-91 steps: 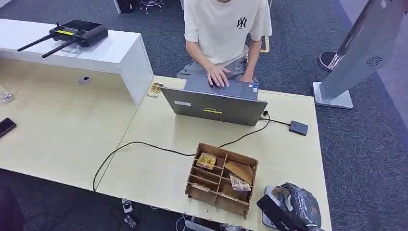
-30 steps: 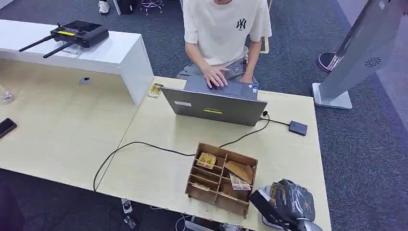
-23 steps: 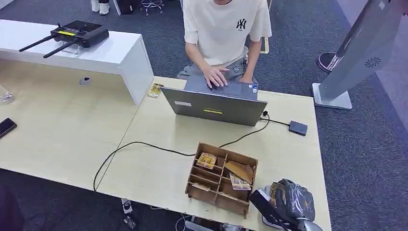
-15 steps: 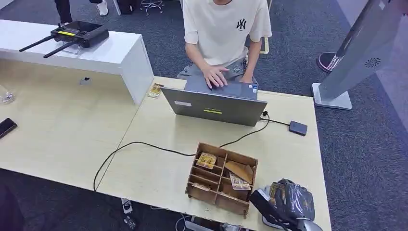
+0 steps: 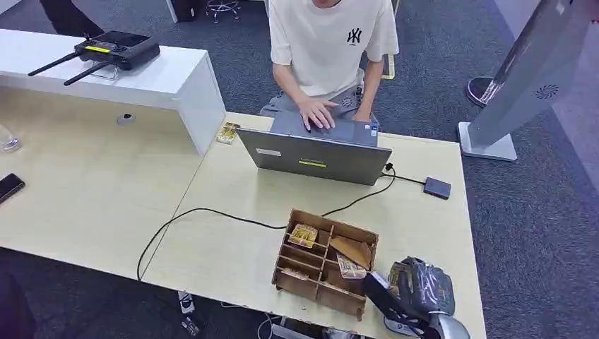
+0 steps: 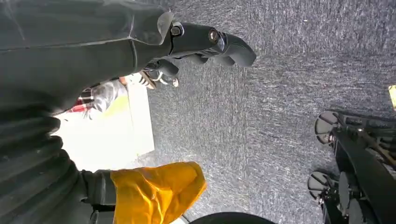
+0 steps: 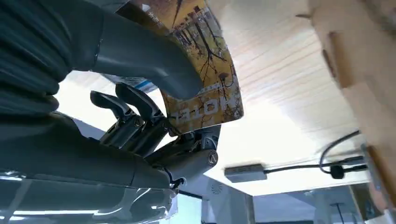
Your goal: Pass the card to the sensor for recognition and then transmit it.
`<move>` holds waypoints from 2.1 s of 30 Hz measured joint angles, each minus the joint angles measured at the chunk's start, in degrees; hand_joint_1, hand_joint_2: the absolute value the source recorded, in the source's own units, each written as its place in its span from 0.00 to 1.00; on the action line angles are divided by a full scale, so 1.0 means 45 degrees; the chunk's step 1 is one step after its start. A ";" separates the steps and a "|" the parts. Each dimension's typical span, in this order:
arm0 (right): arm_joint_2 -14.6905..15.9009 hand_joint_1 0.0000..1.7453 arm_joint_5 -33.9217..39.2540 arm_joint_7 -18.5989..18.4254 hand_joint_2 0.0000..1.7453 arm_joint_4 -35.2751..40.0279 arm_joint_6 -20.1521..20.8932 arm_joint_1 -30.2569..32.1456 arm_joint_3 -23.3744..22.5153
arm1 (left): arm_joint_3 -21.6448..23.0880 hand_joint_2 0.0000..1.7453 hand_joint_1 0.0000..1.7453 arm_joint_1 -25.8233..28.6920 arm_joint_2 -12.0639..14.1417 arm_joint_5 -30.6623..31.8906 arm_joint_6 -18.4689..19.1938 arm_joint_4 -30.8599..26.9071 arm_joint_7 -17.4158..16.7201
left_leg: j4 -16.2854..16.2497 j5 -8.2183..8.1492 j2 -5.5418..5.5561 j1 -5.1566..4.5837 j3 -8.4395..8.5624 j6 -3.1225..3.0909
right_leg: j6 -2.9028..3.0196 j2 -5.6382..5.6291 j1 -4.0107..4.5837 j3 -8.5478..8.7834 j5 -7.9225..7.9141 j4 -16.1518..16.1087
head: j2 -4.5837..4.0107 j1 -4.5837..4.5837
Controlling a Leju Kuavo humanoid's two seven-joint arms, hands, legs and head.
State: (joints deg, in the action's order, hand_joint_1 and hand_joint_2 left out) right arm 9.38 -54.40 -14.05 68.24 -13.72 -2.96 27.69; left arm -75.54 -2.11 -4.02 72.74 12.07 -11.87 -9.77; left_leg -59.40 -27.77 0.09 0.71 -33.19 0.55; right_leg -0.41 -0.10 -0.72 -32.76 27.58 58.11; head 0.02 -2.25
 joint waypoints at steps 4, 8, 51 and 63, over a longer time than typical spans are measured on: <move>-0.0355 1.00 -0.0087 0.0102 1.00 -0.0471 0.0262 -0.0479 0.0156 | -0.0175 1.00 0.00 0.0002 0.0073 -0.0155 0.0102 0.0000 -0.0073 | 0.0000 0.0002 -0.0002 0.0001 0.0002 0.0000 | 0.0001 0.0000 0.0001 0.0000 0.0000 0.0000 | 0.0000 0.0000; -0.0645 1.00 -0.0170 0.0199 1.00 -0.0835 0.0344 -0.0814 0.0277 | -0.0252 1.00 0.00 0.0003 0.0116 -0.0233 0.0117 0.0000 -0.0078 | 0.0000 0.0003 0.0000 0.0001 0.0000 -0.0001 | 0.0001 0.0001 0.0001 0.0000 0.0000 0.0000 | 0.0000 0.0000; -0.0733 1.00 0.0010 0.0262 1.00 0.0185 -0.0520 0.0198 -0.0535 | -0.0490 1.00 0.00 0.0022 0.0000 0.0044 -0.0097 0.0000 0.0078 | 0.0000 0.0000 0.0006 -0.0003 -0.0018 -0.0001 | -0.0002 0.0006 0.0000 -0.0021 0.0003 -0.0002 | 0.0000 0.0000; -0.0612 1.00 0.0773 0.0695 1.00 0.1541 -0.0797 0.0508 -0.1302 | -0.0490 1.00 0.00 0.0019 -0.0068 0.0190 -0.0102 0.0000 0.0151 | -0.0001 0.0001 0.0005 -0.0003 -0.0026 -0.0001 | -0.0002 0.0005 0.0000 -0.0029 0.0003 -0.0001 | 0.0000 0.0000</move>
State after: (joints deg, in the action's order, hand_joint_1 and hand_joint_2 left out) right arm 6.62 -50.93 -10.93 75.17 -17.31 -0.68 21.83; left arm -77.75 -2.03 -4.33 73.59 11.61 -11.87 -9.09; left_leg -59.40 -27.77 0.11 0.69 -33.31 0.54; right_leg -0.42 -0.08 -0.73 -32.89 27.59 58.10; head 0.02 -2.25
